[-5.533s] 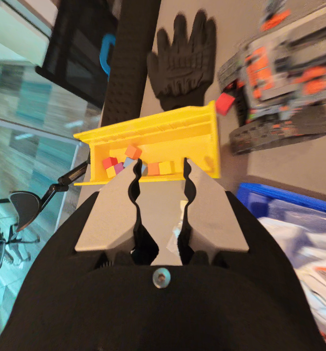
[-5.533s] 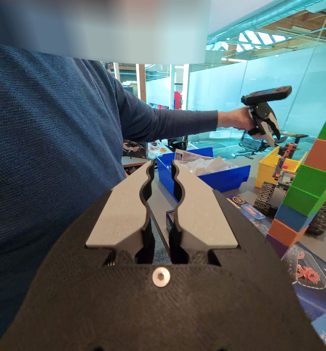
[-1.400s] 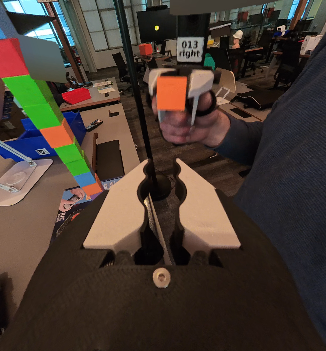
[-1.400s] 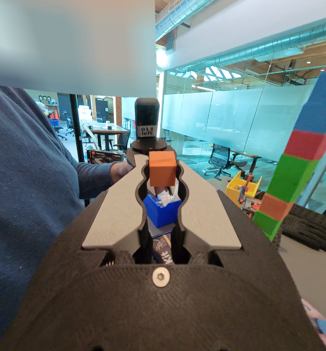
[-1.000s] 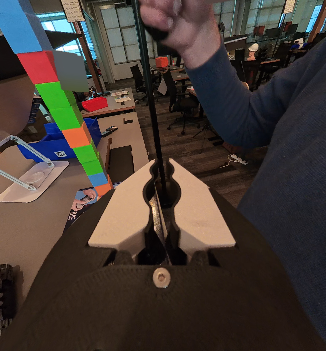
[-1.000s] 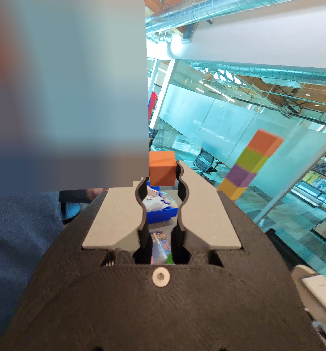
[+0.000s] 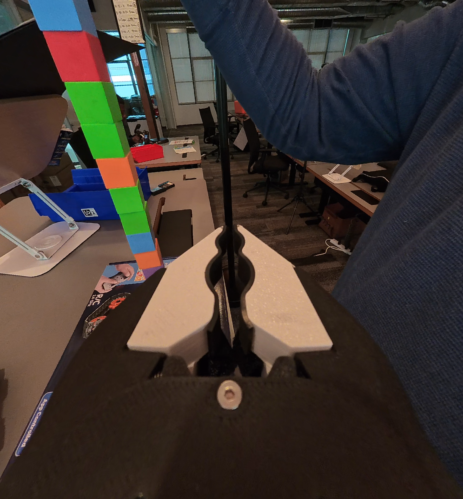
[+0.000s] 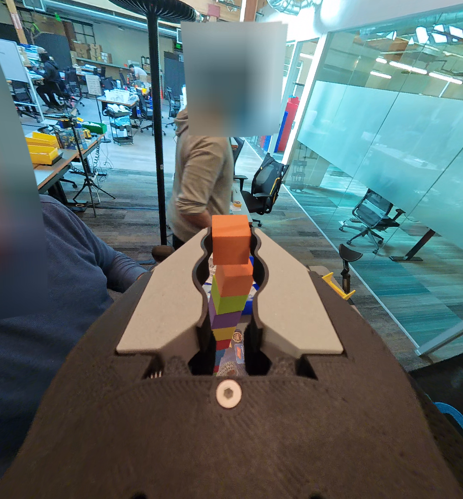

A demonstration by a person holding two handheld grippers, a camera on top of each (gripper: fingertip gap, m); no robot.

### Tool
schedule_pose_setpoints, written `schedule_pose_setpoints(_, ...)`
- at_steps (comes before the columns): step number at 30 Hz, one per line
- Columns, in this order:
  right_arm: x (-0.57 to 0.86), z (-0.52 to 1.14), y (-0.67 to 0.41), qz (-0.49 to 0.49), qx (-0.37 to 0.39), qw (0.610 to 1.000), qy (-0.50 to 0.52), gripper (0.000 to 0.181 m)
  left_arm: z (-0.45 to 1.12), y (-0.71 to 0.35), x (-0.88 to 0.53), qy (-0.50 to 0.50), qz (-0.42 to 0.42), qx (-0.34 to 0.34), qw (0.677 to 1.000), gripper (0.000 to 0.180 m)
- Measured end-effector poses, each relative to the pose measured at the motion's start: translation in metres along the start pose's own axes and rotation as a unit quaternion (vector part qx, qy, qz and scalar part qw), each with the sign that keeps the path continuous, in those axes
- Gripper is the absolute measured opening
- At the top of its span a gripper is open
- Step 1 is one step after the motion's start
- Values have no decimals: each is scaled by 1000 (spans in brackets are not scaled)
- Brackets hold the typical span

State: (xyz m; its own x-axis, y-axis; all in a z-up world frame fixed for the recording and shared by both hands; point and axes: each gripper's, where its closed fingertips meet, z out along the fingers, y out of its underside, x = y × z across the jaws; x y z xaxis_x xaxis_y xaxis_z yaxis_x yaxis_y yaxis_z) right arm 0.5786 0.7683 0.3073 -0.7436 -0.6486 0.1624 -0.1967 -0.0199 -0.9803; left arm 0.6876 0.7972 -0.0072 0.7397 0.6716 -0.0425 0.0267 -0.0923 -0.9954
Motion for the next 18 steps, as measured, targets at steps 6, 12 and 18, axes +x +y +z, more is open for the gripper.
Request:
schedule_pose_setpoints(6, 2, 0, 2, 3, -4, 1000, -6, 26, 0, 1, -2, 1, -3, 1, 1000, 2)
schedule_pose_setpoints(12, 6, 1, 9, 16, -11, 1000, -15, 26, 1, 2, -4, 4, -7, 1, 1000, 2)
schedule_pose_setpoints(18, 6, 2, 7, 15, -14, 1000, -22, 26, 1, 3, -4, 5, -10, 2, 1000, 2)
